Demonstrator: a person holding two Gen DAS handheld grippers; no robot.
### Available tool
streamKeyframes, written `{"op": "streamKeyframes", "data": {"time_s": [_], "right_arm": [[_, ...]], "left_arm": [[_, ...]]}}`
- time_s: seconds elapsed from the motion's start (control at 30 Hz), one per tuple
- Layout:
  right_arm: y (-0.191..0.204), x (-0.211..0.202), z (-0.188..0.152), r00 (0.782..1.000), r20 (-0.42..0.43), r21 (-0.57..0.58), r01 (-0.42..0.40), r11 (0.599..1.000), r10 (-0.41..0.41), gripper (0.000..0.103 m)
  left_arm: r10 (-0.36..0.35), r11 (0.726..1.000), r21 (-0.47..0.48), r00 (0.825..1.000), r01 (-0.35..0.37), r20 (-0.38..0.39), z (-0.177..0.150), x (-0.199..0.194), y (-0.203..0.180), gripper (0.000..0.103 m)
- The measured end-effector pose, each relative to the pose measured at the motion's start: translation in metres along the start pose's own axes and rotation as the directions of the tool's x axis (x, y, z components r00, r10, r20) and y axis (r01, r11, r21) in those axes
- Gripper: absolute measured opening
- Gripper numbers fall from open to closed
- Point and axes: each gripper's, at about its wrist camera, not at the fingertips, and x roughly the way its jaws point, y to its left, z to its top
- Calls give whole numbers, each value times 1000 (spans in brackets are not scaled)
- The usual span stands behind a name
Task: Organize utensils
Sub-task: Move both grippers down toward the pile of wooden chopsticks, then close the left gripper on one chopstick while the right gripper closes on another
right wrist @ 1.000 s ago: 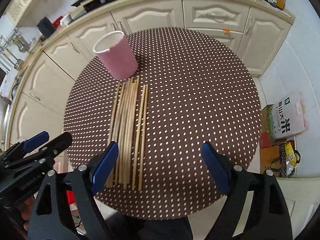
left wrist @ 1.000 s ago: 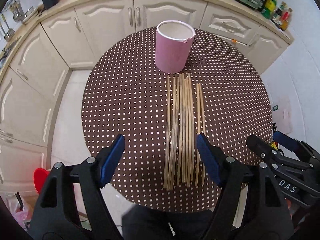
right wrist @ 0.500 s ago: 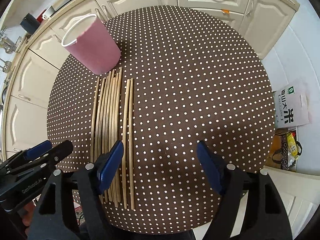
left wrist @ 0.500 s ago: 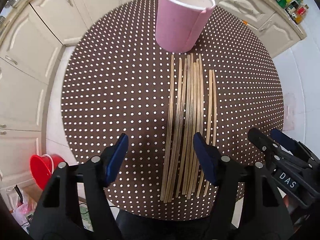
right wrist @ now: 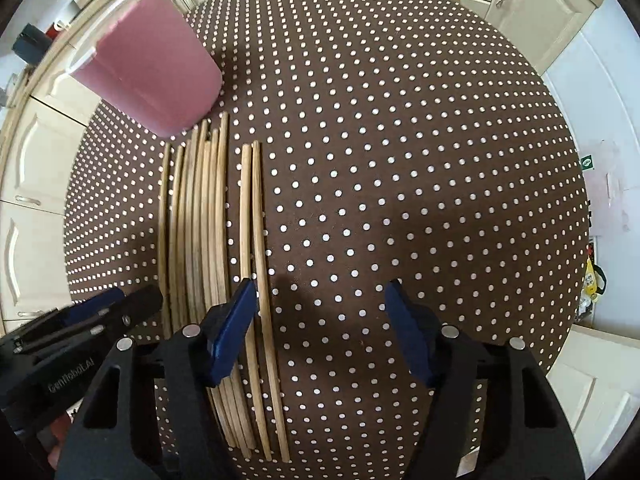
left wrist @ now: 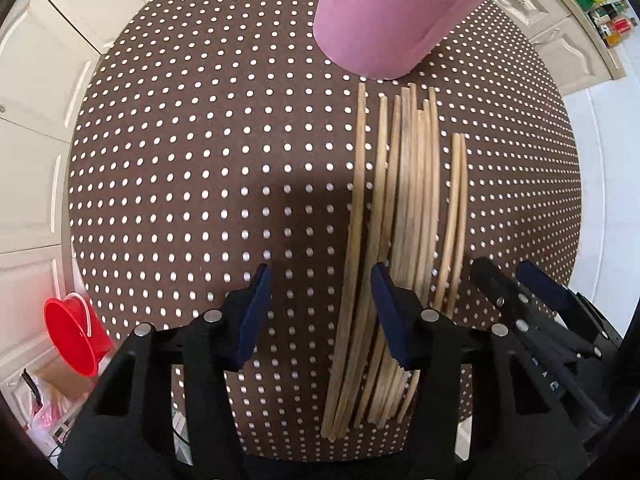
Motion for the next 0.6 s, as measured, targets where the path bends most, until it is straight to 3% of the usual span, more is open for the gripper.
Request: {"op": "streamKeyframes", "data": {"time_s": [0.37,0.47,0.6], "right_arm": [[26,26,13,1000,-10,-8,28,1000,-28,57],[36,34,17,997,-5,-29,81,996,-81,51],[42,39,22,997,-1,-11,80,997,-80,47]], "left_arm": [[5,1000,27,1000,-5,0,28,11,-11,51],[41,999,25,999,-41,13,49,12,-15,51],[86,996,13,996,-86,3,68,14,-18,51]]}}
